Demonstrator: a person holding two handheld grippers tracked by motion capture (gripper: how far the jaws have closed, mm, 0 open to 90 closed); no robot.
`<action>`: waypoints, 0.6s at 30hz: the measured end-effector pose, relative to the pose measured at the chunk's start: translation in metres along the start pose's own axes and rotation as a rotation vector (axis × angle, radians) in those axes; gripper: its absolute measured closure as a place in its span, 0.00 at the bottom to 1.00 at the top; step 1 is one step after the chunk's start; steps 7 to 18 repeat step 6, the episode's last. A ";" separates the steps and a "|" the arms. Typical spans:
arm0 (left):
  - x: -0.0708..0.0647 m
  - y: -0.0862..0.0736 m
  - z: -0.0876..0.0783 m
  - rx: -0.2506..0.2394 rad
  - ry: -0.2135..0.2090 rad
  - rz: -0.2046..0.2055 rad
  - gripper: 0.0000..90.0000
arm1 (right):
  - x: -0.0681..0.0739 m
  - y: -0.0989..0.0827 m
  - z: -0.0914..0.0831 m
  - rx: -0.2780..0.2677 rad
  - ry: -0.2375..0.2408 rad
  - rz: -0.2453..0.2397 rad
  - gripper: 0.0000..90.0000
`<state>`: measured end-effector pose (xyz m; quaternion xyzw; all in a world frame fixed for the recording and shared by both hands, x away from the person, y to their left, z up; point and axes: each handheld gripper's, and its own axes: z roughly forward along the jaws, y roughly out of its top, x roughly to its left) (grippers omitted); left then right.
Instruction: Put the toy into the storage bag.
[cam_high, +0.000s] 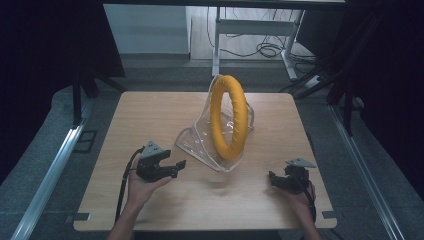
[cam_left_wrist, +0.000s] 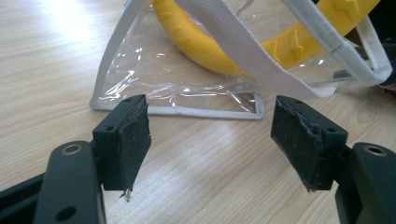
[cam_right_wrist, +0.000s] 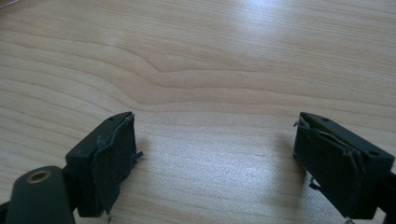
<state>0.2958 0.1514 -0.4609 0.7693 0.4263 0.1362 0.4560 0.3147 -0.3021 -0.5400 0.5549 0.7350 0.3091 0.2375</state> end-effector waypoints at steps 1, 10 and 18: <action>0.000 0.000 0.001 0.004 -0.001 0.001 0.31 | 0.000 0.000 0.000 0.000 0.000 0.000 0.15; 0.002 -0.002 0.001 0.014 -0.002 -0.004 0.31 | 0.000 0.000 0.000 0.000 0.000 -0.001 0.15; 0.002 -0.002 0.001 0.014 -0.002 -0.004 0.31 | 0.000 0.000 0.000 0.000 0.000 -0.001 0.15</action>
